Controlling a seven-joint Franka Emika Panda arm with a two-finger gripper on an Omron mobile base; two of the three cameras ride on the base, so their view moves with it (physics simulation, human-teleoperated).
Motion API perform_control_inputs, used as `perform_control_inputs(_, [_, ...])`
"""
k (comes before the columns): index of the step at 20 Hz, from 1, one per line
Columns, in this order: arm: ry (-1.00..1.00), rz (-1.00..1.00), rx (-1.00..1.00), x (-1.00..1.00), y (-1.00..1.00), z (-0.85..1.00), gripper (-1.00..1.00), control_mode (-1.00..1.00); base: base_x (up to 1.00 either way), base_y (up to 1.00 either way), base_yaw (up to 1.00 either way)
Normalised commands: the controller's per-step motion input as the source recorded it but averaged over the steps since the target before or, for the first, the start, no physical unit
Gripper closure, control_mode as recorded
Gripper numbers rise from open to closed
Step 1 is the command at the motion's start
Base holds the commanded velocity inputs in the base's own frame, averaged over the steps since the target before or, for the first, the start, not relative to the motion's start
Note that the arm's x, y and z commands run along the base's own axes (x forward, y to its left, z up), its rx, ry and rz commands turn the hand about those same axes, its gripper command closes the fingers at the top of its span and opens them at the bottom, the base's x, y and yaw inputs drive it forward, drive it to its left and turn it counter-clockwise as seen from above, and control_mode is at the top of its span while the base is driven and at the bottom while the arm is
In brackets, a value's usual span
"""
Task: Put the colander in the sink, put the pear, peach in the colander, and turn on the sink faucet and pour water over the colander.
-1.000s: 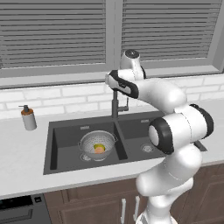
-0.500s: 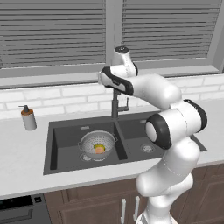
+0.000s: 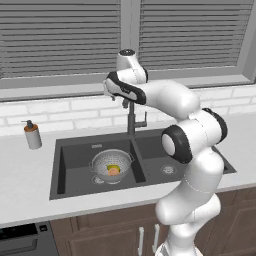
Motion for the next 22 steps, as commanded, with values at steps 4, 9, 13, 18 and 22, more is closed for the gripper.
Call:
perform_control_inputs(4, [0.11, -0.09, 0.00, 0.05, 0.88, -0.29, -1.00, -1.00, 0.00, 0.00, 0.00])
perform_control_inputs(9, [0.08, -0.08, 0.00, 0.04, 0.81, -0.17, -1.00, -1.00, 0.00, 0.00, 0.00])
perform_control_inputs(13, [0.02, -0.07, 0.00, 0.00, 0.51, -0.01, -1.00, -1.00, 0.00, 0.00, 0.00])
perform_control_inputs(18, [0.00, -0.08, 0.00, -0.23, 0.01, 0.52, -1.00, -1.00, 0.00, 0.00, 0.00])
perform_control_inputs(22, [-0.03, -0.10, 0.00, -0.26, -0.27, 1.00, -1.00, -1.00, 0.00, 0.00, 0.00])
